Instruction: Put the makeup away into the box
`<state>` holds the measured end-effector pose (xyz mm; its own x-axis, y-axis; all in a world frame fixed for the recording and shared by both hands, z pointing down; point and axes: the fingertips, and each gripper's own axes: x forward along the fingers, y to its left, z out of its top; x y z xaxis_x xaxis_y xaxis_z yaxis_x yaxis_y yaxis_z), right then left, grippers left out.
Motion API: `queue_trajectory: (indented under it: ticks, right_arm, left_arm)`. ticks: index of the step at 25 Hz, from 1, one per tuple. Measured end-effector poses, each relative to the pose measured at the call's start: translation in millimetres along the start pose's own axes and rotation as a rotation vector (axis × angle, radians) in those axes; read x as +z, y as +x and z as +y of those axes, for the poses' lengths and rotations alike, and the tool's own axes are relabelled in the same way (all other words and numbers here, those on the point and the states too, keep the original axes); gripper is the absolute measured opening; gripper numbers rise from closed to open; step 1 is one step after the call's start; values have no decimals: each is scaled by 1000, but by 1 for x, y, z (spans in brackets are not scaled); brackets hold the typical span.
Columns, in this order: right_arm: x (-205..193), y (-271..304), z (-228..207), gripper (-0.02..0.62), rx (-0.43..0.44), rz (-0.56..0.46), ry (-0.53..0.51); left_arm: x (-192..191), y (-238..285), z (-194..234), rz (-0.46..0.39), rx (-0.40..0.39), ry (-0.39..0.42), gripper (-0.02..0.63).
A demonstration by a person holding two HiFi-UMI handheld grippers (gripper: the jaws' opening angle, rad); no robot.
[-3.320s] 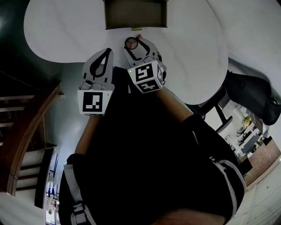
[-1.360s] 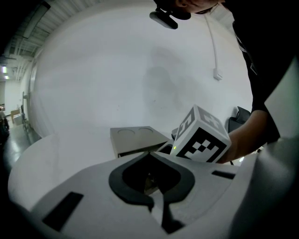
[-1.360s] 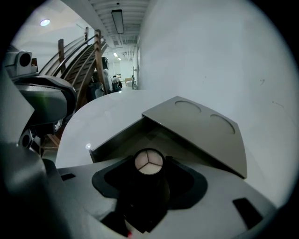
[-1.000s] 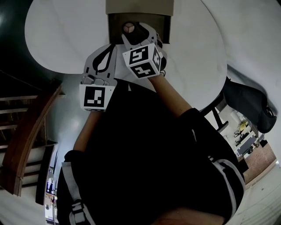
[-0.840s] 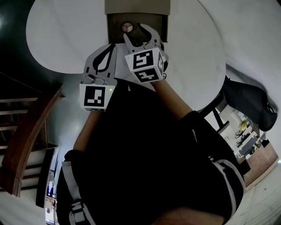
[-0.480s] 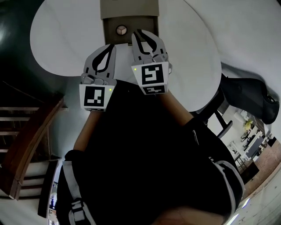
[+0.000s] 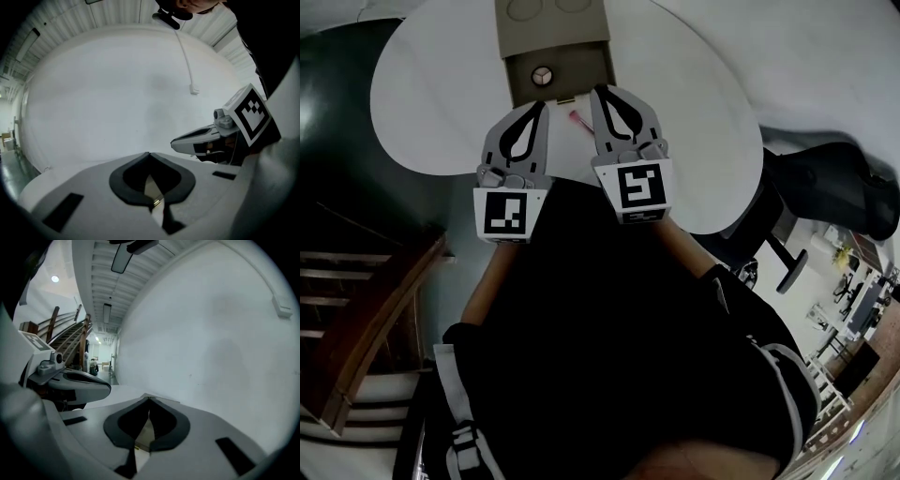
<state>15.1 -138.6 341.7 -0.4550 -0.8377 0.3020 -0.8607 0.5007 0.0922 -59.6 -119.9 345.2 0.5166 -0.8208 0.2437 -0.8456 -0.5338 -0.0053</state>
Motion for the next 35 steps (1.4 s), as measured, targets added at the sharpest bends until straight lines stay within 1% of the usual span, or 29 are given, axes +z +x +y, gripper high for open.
queue_trajectory:
  ticks: [3, 6, 8, 13, 16, 19, 23, 26, 32, 35]
  right_arm:
    - [2, -13, -10, 25, -24, -14, 0]
    - [-4, -22, -19, 25, -47, 29, 25]
    - [-7, -25, -23, 25, -51, 27, 32]
    - [-15, -23, -23, 25, -46, 63, 43]
    - [-26, -18, -21, 25, -28, 90, 38]
    - [-34, -11, -18, 25, -6, 93, 41]
    - [-59, -5, -16, 25, 13, 161, 33]
    - [-78, 0, -15, 25, 35, 208, 21]
    - [-112, 11, -6, 26, 100, 287, -6]
    - [-129, 16, -1, 29, 136, 326, 1]
  left_arm:
    - [3, -1, -9, 9, -5, 22, 8]
    - [4, 2, -17, 7, -13, 24, 8]
    - [2, 4, -21, 11, -17, 24, 8]
    - [-3, 8, -22, 30, -22, 11, 8]
    - [-9, 11, -20, 49, -22, 1, 8]
    - [-18, 15, -19, 70, -25, -21, 8]
    - [-28, 21, -18, 84, -33, -32, 8]
    - [-44, 24, -18, 137, -37, -44, 8]
    - [-72, 31, -16, 194, -45, -69, 8]
    - [-82, 34, -16, 208, -51, -77, 8]
